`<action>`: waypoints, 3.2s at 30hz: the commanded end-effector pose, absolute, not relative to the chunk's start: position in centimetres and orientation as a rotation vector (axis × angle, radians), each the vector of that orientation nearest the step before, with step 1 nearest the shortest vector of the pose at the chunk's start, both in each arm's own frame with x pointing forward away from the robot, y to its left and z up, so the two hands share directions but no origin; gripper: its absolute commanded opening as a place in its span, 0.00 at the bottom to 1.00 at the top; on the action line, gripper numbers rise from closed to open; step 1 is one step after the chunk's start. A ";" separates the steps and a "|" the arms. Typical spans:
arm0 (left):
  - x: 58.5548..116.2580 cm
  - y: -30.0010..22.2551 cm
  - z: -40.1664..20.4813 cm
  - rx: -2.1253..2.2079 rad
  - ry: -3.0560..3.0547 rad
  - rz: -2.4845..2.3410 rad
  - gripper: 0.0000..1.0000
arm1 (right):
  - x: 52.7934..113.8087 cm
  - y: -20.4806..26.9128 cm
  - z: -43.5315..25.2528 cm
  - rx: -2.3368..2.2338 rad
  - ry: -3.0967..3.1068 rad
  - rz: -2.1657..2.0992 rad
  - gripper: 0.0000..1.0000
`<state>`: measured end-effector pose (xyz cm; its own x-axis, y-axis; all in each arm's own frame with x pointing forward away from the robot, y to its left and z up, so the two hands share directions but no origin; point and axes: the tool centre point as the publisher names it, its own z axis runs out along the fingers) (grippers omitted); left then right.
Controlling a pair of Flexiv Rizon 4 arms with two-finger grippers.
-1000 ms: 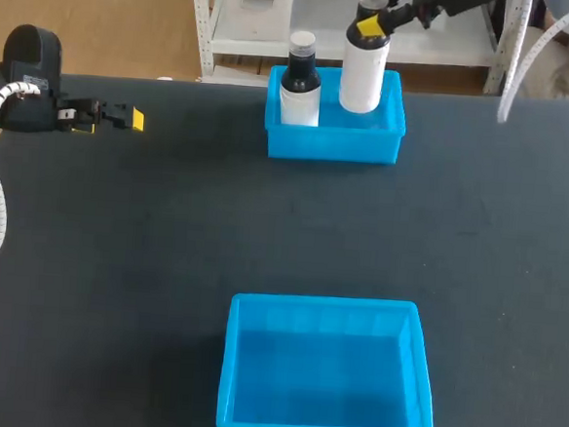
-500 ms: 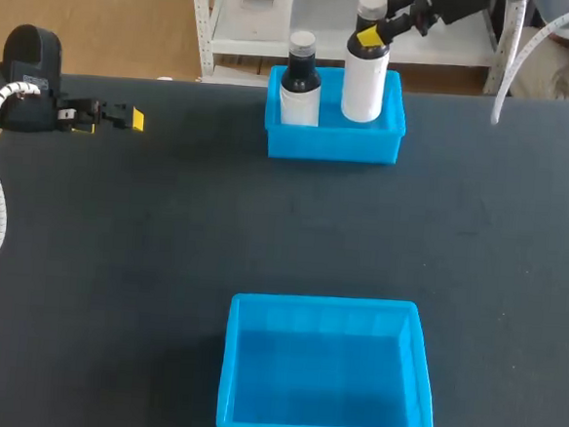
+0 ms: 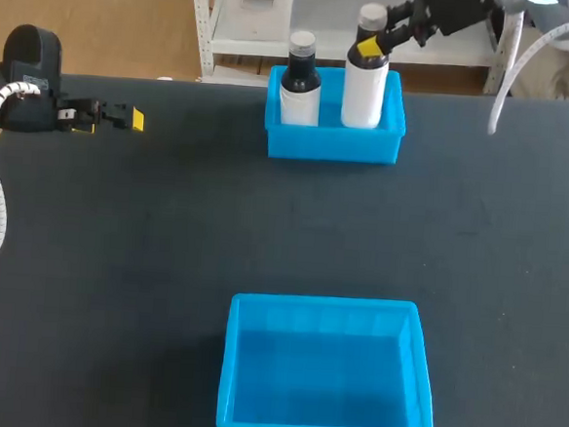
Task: Pick up the bottle, and place it in the far bin if it is heavy, or in the near bin if it is light.
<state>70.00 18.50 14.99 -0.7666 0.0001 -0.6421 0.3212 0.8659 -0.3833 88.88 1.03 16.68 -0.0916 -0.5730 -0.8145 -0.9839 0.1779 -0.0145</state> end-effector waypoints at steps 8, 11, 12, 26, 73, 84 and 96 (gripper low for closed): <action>70.0 18.5 15.0 0.231 2.374 -0.636 1.00 | 89.4 1.0 15.6 -1.469 1.773 0.761 0.00; 70.0 18.5 15.0 0.231 2.374 -0.636 1.00 | 89.5 0.9 15.2 -1.465 1.776 0.763 0.00; 70.0 18.5 15.0 0.231 2.374 -0.636 1.00 | 89.6 0.9 15.2 -1.461 1.776 0.765 0.00; 70.0 18.5 15.0 0.231 2.374 -0.636 1.00 | 89.3 0.5 14.1 -1.449 1.774 0.768 0.00; 70.0 18.5 15.0 0.231 2.374 -0.636 1.00 | 88.9 0.9 12.0 -1.469 1.796 0.754 0.26; 70.0 18.5 15.0 0.231 2.374 -0.636 1.00 | 89.1 0.8 12.7 -1.456 1.810 0.746 1.00; 70.0 18.5 15.0 0.231 2.374 -0.636 1.00 | 88.9 -0.9 13.9 -1.436 1.814 0.747 1.00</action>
<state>70.00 18.50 14.99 -0.7666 0.0001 -0.6421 0.3212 0.8659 -0.3833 89.46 -0.32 13.59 -0.1443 -0.5770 -0.8039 -0.9765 0.2146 0.0213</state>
